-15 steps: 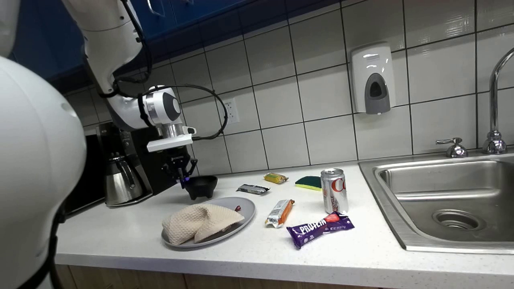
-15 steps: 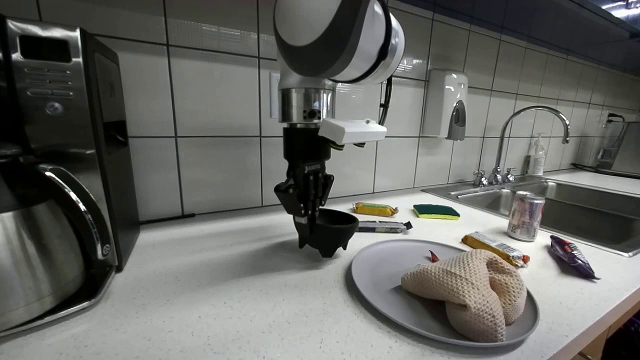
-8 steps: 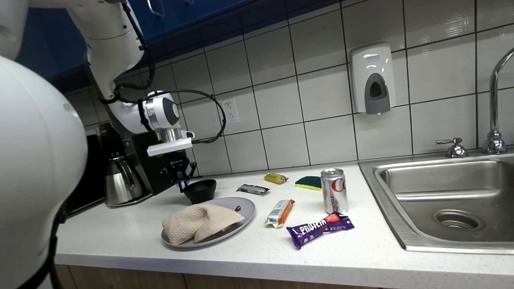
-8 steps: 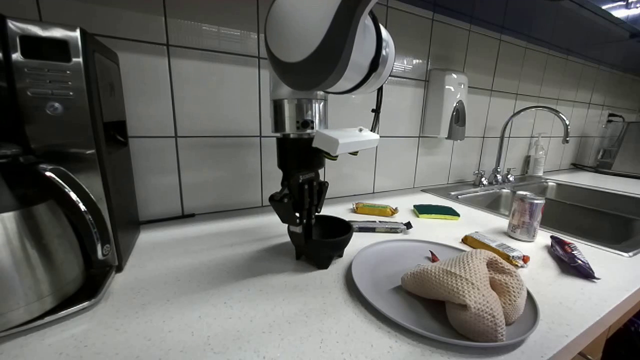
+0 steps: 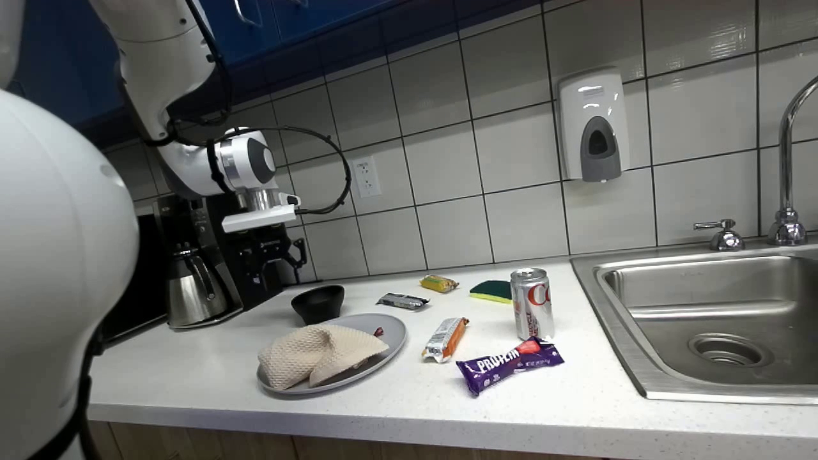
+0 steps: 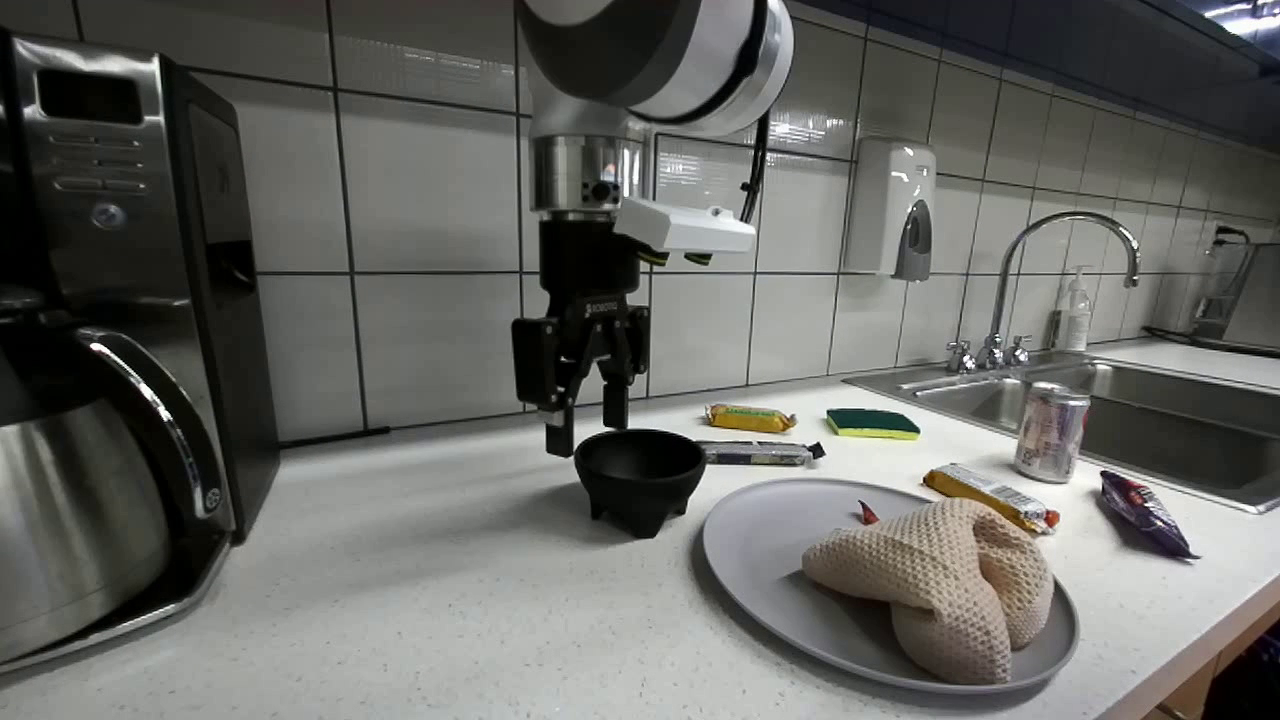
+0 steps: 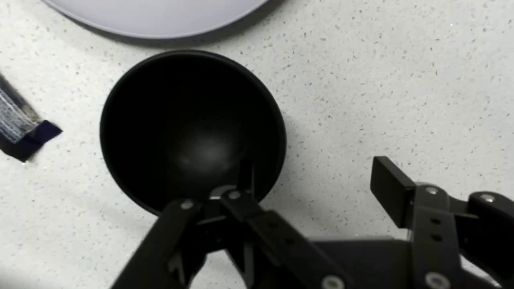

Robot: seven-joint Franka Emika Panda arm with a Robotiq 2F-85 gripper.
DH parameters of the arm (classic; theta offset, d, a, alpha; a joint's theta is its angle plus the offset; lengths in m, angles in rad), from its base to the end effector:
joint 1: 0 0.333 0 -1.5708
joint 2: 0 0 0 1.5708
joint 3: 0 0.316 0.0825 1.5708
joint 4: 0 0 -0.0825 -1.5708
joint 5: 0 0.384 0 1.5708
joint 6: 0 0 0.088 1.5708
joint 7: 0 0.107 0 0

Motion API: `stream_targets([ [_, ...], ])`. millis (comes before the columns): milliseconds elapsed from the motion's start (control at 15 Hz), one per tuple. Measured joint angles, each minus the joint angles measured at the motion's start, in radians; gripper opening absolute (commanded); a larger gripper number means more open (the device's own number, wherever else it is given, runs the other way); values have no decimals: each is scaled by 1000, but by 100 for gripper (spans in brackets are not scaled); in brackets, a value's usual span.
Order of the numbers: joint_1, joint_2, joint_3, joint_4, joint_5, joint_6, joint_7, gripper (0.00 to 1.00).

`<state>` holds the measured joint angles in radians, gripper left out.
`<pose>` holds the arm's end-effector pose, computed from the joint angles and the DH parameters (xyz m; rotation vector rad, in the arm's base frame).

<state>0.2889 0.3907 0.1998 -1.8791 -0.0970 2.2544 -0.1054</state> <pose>0.5611 0.2872 0.3059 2.9811 0.9899 -0.0095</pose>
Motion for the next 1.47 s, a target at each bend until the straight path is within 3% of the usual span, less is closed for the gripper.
stream_targets([
  [400, -21, -98, -1, -60, 18, -73, 0, 100],
  [800, -61, -203, -4, -176, 104, -125, 10, 100],
  [1467, -85, -358, -42, -362, 118, -218, 146, 100],
])
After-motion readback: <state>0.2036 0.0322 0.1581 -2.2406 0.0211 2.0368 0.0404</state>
